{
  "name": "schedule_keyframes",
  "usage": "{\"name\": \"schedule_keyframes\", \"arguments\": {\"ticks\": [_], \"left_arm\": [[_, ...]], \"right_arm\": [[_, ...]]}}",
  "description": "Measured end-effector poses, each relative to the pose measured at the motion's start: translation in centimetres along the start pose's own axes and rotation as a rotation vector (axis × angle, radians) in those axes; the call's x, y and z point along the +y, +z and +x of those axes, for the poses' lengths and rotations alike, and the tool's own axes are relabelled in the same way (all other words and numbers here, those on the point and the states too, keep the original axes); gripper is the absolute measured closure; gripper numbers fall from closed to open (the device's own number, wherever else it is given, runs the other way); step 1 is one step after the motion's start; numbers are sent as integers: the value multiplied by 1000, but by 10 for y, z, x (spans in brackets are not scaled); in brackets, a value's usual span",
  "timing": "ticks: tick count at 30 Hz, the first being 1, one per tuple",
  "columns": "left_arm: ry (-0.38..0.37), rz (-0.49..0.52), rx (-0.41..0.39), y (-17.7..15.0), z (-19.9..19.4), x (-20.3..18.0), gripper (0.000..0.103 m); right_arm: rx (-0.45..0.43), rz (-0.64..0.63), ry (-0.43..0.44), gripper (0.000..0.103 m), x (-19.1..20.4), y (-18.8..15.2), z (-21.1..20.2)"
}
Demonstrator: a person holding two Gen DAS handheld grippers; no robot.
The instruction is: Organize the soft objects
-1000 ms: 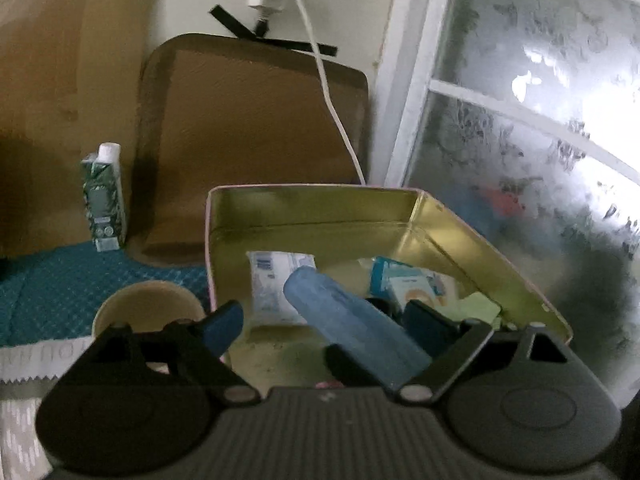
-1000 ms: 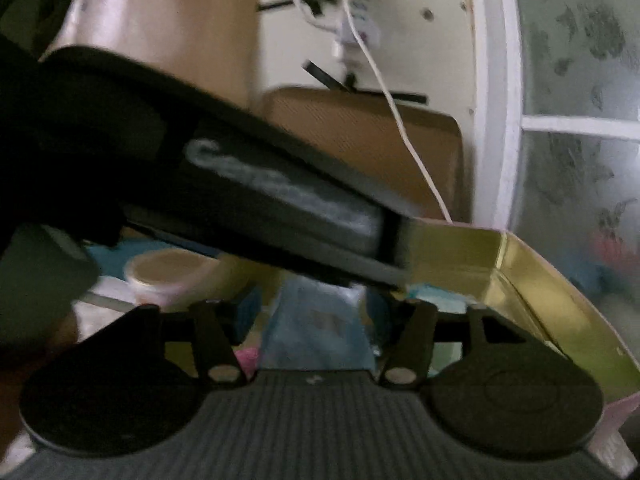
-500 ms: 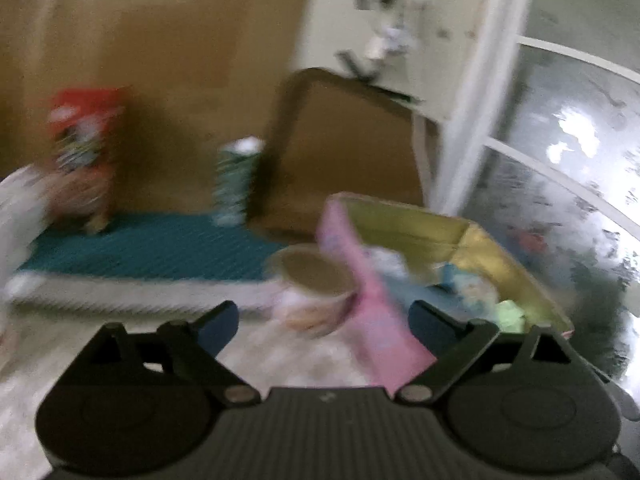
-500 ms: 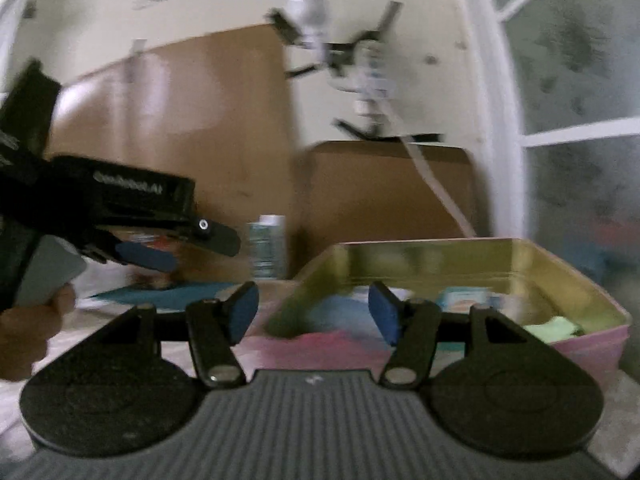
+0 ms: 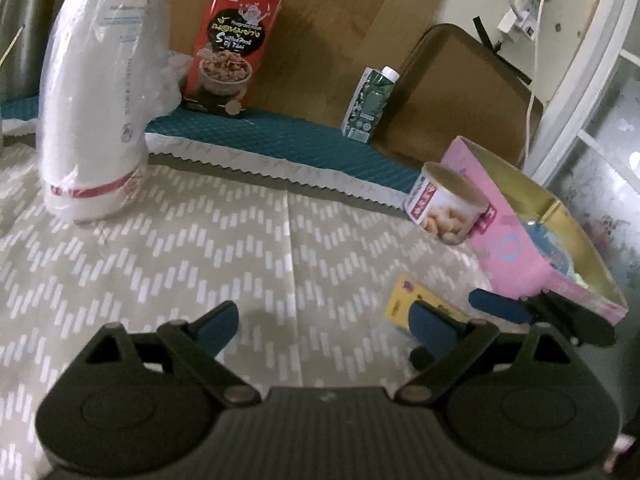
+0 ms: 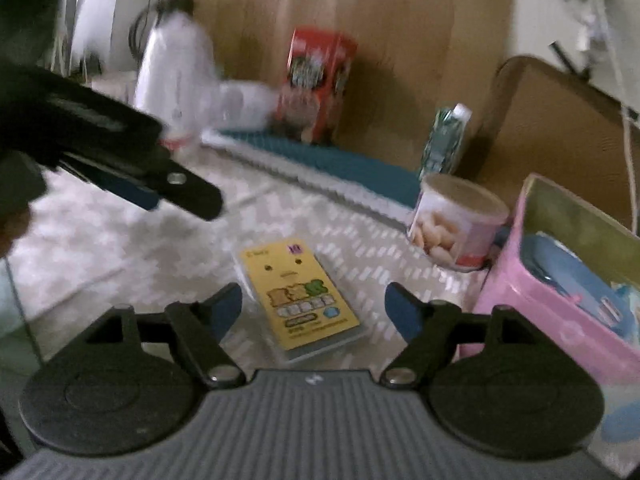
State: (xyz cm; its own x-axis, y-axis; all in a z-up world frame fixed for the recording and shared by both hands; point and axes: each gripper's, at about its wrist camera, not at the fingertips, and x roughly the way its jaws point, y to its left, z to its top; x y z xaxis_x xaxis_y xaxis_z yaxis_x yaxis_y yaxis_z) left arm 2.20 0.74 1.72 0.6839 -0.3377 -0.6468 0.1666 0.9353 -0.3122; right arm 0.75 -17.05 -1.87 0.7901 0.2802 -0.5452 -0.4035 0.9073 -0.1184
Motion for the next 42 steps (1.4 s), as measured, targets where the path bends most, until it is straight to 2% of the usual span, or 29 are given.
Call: {"name": "schedule_keyframes", "arguments": {"ticks": [2,3,6,11,17,20,26,30,33,37,38,39,41,42], "left_arm": [[21,3,-3,-2,1,1,6],[30,0,-3,-3,1,3,6],[45,0,-9,-4,1,6,6],[65,8,-21,-5,1,6,4],[88,-1,-28,-7,-3,11,4],[104,-4,-36,-8,-6,15,4],[129,0,-41,-9,-7,17,3],[88,-33,-24,-9,-11,18,2],[-20,-96,16,-10,-15,19,4],[-116,-136,62,-12,-14,15,15],[-132,-133,71,-13,-13,11,26],[-153,-128,89,-14,-11,8,33],[-188,-113,123,-16,-5,-1,59],[-201,-106,134,-18,-2,-5,60]], "right_arm": [[18,76,52,27,-10,-2,1],[22,115,78,36,-11,-5,-1],[-7,143,57,40,0,-15,-13],[-40,270,140,42,17,-24,-28],[-51,250,180,42,48,-18,-24],[-52,280,196,42,49,-14,-20],[-51,440,247,42,33,-13,-13],[-54,521,267,42,27,-13,-9],[-61,518,258,42,29,-12,-8],[-71,520,257,42,31,-14,-8],[-73,521,259,42,30,-15,-10],[-77,520,262,42,29,-16,-11],[-95,514,268,42,30,-16,-14],[-108,504,266,43,32,-16,-16]]}}
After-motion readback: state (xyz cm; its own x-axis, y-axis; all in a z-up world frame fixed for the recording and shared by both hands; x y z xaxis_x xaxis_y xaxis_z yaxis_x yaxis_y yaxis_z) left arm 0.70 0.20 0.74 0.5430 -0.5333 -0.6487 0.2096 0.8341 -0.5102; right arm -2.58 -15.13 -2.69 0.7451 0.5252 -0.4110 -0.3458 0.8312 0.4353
